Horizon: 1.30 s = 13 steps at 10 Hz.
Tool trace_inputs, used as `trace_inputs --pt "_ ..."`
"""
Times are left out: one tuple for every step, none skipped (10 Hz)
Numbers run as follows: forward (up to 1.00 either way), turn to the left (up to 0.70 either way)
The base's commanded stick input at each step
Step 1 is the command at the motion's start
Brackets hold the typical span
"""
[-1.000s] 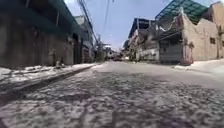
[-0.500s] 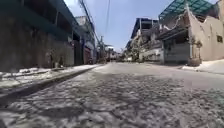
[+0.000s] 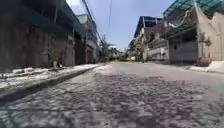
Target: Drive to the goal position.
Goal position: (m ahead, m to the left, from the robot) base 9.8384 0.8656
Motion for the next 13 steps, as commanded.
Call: trace_inputs --pt "1.00 -0.04" --pt "1.00 -0.22" --pt "1.00 -0.37" --pt "1.00 -0.38" --pt "1.00 -0.26" --pt "1.00 -0.01" --pt "1.00 0.00" --pt "1.00 0.00" --pt "1.00 0.00" --pt "1.00 0.00" --pt "1.00 0.00" --pt "1.00 0.00" --pt "1.00 0.00"
